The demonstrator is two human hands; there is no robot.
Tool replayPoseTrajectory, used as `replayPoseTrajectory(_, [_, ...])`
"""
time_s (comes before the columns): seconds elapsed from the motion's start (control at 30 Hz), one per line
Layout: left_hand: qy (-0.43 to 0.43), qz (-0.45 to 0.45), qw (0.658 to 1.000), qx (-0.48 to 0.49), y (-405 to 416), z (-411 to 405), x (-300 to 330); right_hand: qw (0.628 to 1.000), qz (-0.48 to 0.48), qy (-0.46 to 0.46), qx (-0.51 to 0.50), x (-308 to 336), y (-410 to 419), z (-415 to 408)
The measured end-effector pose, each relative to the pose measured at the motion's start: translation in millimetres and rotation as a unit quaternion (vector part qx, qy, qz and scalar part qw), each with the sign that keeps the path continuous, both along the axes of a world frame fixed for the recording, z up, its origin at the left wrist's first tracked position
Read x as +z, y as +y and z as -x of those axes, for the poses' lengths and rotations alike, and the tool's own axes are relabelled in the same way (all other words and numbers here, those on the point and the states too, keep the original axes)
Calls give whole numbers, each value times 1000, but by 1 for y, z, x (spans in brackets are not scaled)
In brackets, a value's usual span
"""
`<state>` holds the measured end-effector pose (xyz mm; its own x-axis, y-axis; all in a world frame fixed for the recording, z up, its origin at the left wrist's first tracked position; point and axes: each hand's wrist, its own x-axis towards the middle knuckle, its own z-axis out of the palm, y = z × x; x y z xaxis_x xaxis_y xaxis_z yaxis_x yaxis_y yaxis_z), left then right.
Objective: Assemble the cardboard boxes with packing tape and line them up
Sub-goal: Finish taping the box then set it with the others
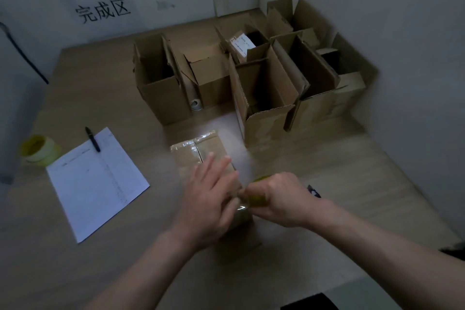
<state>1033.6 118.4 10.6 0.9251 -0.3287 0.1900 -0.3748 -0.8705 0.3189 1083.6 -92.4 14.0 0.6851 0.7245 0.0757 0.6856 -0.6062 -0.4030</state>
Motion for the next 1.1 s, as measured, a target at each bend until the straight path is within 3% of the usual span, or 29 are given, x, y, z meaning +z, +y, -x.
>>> replayPoseTrajectory(0.07, [120,-69,985,-104,-14,-19,12,999,17,41,5,5,2,0])
replayPoseTrajectory(0.1, [141,-95,978,-120,-20,-26,12,997,20,69,6,7,0,1])
replayPoseTrajectory(0.23, [82,-93,986,-108,-25,-34,3,983,-32,171,-55,6,-23,0])
replayPoseTrajectory(0.3, [73,-78,988,-110,-24,-36,2,977,-13,198,-81,4,-35,-3])
replayPoseTrajectory(0.4, [93,-62,989,-100,-29,-37,8,987,93,103,-78,4,-37,-8])
replayPoseTrajectory(0.47, [102,-80,987,-99,-33,-41,11,989,115,26,-90,7,-32,-13])
replayPoseTrajectory(0.7, [250,-139,956,-71,-55,-81,17,993,96,-29,-55,6,-33,-32])
replayPoseTrajectory(0.8, [274,-135,951,-50,-61,-90,18,994,56,-55,-70,-8,-39,-29])
replayPoseTrajectory(0.9, [276,-108,955,-9,-61,-89,16,978,-94,-43,-183,-26,-54,-11])
replayPoseTrajectory(0.97, [288,-65,955,10,-60,-88,15,928,-156,-32,-337,-47,-76,9])
replayPoseTrajectory(1.03, [297,-36,954,19,-60,-88,16,875,-105,26,-473,-75,-101,35])
replayPoseTrajectory(1.1, [297,-23,954,27,-61,-88,17,849,19,97,-519,-100,-118,62])
